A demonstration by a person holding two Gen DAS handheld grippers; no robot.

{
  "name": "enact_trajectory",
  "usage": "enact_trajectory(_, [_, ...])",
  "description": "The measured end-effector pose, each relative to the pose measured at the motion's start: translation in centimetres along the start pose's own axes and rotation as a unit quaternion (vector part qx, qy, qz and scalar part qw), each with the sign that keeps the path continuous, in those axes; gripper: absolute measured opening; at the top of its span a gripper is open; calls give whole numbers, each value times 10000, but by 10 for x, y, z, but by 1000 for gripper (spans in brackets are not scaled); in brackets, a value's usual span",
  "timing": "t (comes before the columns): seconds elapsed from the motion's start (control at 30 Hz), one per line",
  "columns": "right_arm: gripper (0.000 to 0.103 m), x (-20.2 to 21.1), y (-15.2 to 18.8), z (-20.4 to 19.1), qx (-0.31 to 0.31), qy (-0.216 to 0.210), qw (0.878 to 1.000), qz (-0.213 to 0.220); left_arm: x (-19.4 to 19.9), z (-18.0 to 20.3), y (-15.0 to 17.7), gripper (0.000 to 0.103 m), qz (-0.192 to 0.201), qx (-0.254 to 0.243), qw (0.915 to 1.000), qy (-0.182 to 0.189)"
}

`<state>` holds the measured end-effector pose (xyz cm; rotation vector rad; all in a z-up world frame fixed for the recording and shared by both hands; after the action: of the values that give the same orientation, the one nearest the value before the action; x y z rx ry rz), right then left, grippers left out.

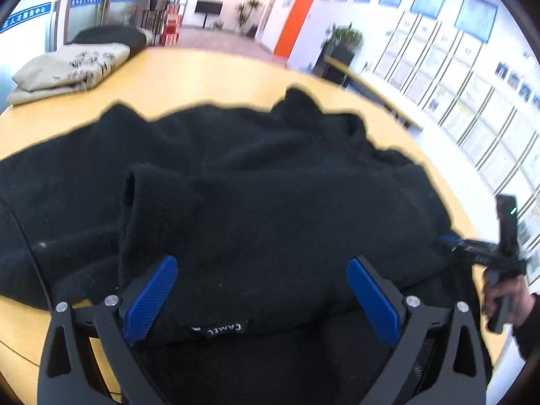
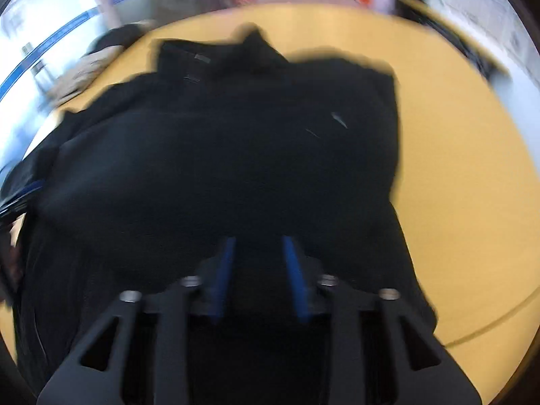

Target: Fold clothes

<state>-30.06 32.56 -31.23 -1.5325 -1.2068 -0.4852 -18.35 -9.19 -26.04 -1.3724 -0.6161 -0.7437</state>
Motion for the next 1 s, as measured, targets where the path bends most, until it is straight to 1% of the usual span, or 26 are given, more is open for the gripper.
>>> enact_trajectory(0.03, [24,-1,-8,0,144,268,9995,-8,1,-2,-1,103,55,-27,10000,-5])
enact_trajectory(0.07, [30,-1,-16,-2,243,418,9988,7,-4,-4,-2,103,-6,-55,10000,36])
enact_trajectory(0.1, [36,-5,-21,-16,284,404,9988,69,-13,-7,-2,103,-139,-26,9999,79])
enact_trajectory(0.13, [37,-10,-32,-34,323,290,9989,152,-21,-10,-1,103,-231,14,9997,119])
enact_trajectory(0.17, [37,-13,-42,-51,427,119,9988,221,-23,-12,-1,103,-204,68,9997,151])
enact_trajectory(0.23, [40,-26,-67,-102,899,-345,9950,246,-21,-12,0,103,-190,73,9996,216])
enact_trajectory(0.27, [45,-44,-84,-139,1228,-723,9896,181,-19,-12,0,103,-183,75,9995,249])
enact_trajectory(0.3, [48,-62,-98,-171,1471,-1061,9834,110,-17,-13,1,103,-181,79,9994,294])
enact_trajectory(0.37, [49,-103,-119,-231,1762,-1821,9673,-118,-6,-20,2,103,-162,165,9987,459])
enact_trajectory(0.4, [49,-123,-128,-253,1823,-2094,9605,-202,2,-30,3,103,-101,283,9984,476])
enact_trajectory(0.43, [49,-154,-138,-275,1857,-2339,9536,-383,11,-44,2,103,-34,443,9981,420])
enact_trajectory(0.5, [49,-193,-125,-300,1940,-2317,9502,-760,31,-81,4,103,22,787,9966,257])
enact_trajectory(0.53, [49,-210,-115,-311,1982,-2263,9490,-943,37,-101,7,103,-45,884,9960,91])
enact_trajectory(0.6, [52,-227,-119,-319,2113,-2107,9512,-788,50,-142,15,103,-159,1092,9937,-220])
enact_trajectory(0.67, [54,-235,-125,-330,2377,-2080,9459,-747,65,-186,20,103,-119,1394,9894,-396])
enact_trajectory(0.7, [58,-238,-128,-335,2519,-2077,9423,-743,73,-207,23,103,-89,1529,9870,-496])
enact_trajectory(0.77, [59,-239,-139,-345,2715,-2262,9321,-798,91,-246,25,103,35,1678,9827,-778])
enact_trajectory(0.8, [59,-238,-145,-349,2710,-2455,9275,-782,99,-263,26,103,100,1744,9805,-899])
enact_trajectory(0.83, [59,-235,-155,-354,2623,-2740,9225,-723,109,-277,25,103,195,1816,9782,-986])
enact_trajectory(0.87, [62,-233,-162,-364,2568,-2969,9170,-706,120,-291,25,103,335,1875,9760,-1059])
enact_trajectory(0.9, [71,-231,-167,-374,2533,-3166,9114,-709,134,-303,24,103,501,1914,9736,-1141])
enact_trajectory(0.93, [75,-238,-173,-389,2692,-3179,9063,-704,147,-314,25,103,643,1952,9709,-1230])
enact_trajectory(0.97, [82,-250,-171,-409,2948,-3063,9025,-694,161,-324,26,103,778,1996,9678,-1319])
enact_trajectory(1.0, [84,-266,-163,-443,3245,-2926,8966,-721,175,-334,29,103,876,2058,9646,-1400])
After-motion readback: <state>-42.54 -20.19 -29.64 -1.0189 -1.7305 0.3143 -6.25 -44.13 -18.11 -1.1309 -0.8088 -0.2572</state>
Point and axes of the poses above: each gripper's, at about its wrist camera, not at the fingertips, and x roughly against the way its jaws point, z to its right, y to its underside, the point moved 5 cm from there along -x, roughly the way its jaws point, and after that the axes turned 15 degrees about -y, right-handed, at the moved point
